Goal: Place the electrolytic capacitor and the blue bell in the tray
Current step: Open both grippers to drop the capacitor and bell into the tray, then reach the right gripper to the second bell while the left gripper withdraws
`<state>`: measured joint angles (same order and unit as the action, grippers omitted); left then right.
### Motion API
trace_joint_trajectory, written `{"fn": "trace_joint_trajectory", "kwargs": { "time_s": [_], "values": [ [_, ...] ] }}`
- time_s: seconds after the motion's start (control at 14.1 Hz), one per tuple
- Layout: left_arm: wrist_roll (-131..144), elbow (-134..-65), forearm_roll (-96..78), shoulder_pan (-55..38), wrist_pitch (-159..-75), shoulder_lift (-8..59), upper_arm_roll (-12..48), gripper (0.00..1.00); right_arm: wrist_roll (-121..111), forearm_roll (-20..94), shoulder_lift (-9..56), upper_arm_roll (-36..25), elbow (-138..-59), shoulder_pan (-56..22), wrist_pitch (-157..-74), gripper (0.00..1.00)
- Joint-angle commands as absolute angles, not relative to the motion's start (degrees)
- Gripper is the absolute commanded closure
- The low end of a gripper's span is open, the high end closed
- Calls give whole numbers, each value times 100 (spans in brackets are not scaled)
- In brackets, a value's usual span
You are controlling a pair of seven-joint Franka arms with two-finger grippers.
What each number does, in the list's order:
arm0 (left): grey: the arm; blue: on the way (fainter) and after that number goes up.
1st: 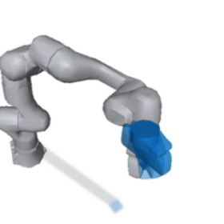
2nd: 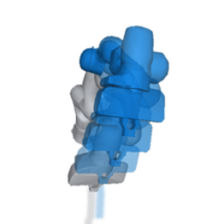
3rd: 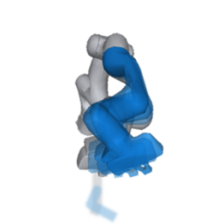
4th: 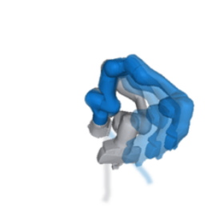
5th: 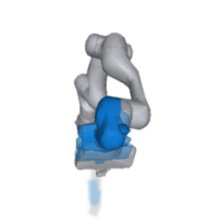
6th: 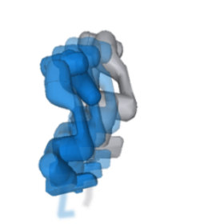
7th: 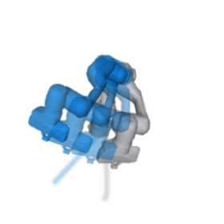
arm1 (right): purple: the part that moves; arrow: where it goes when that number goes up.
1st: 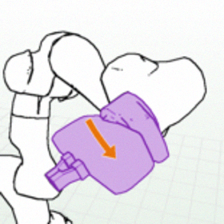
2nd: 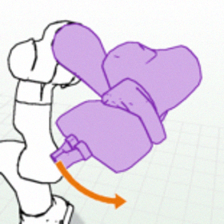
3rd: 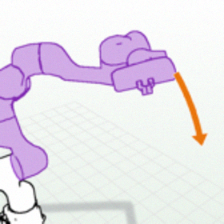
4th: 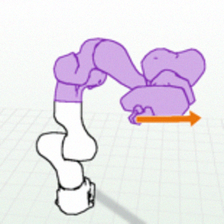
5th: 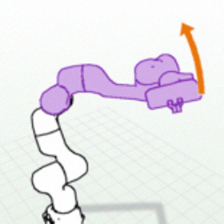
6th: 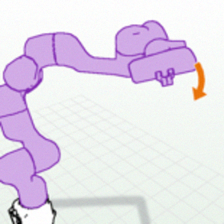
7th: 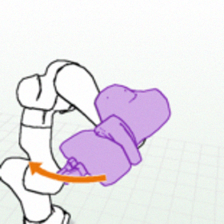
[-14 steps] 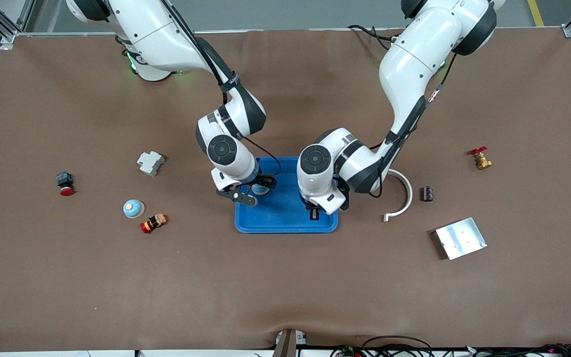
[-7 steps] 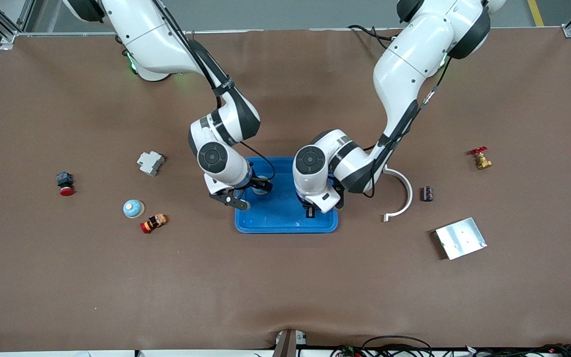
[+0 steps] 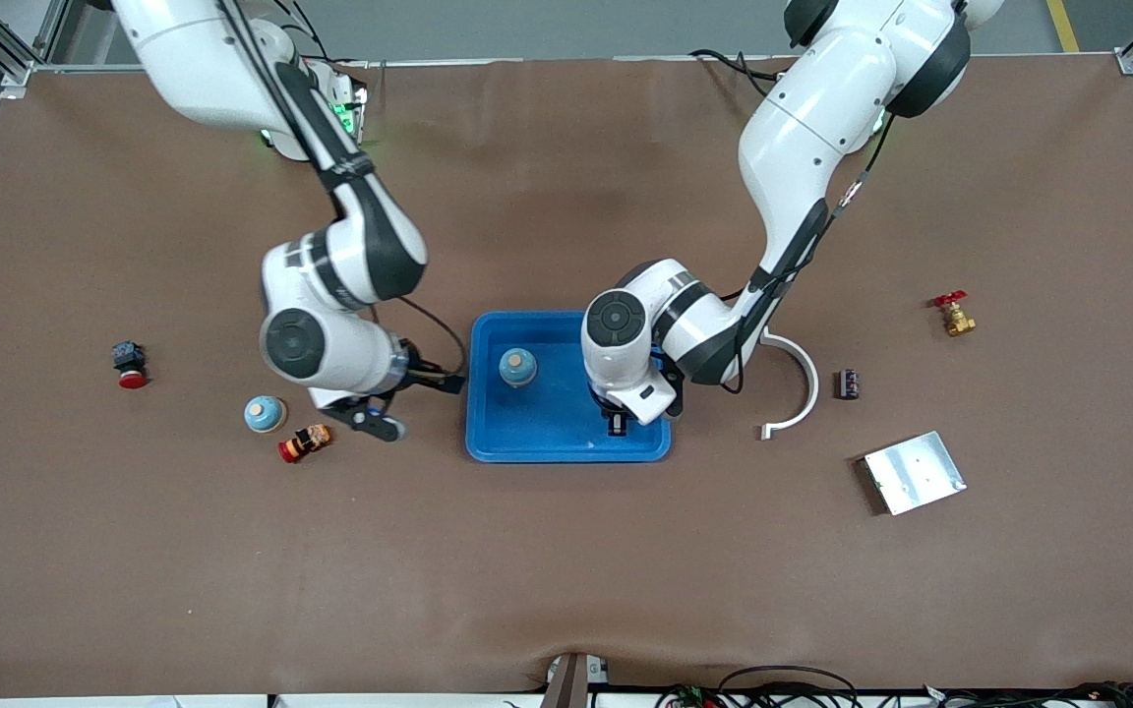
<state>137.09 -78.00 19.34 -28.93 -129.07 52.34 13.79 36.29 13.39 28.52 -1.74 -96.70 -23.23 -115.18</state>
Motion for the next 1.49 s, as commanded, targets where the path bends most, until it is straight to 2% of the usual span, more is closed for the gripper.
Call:
{"fn": "trace_joint_trajectory", "kwargs": {
  "time_s": [0.0, 0.35, 0.71, 0.85, 1.2, 1.42],
  "values": [
    [13737, -7690, 2039, -2927, -12745, 5107, 1327, 0, 3507, 294, 2549, -210, -9782, -2022, -11215, 0],
    [12574, -7682, 1680, -2742, -11832, 4572, 1459, 0, 2236, 1, 2479, -229, -9931, -1039, -11328, 0],
    [9683, -7787, 1494, -2566, -11067, 4009, 1441, 0, 188, -123, 2531, -220, -10431, -142, -12399, 0],
    [8767, -7831, 1512, -2497, -11022, 3868, 1441, 0, -44, -114, 2540, -211, -10573, -44, -12621, 0],
    [6325, -8515, 1538, -2233, -11091, 3130, 1476, 0, -140, -149, 2733, -193, -10573, -176, -12902, 0],
    [5445, -8622, 1555, -1960, -11101, 2945, 1669, 0, -614, -149, 2760, -202, -10582, -27, -12990, 0]
  ]
}}
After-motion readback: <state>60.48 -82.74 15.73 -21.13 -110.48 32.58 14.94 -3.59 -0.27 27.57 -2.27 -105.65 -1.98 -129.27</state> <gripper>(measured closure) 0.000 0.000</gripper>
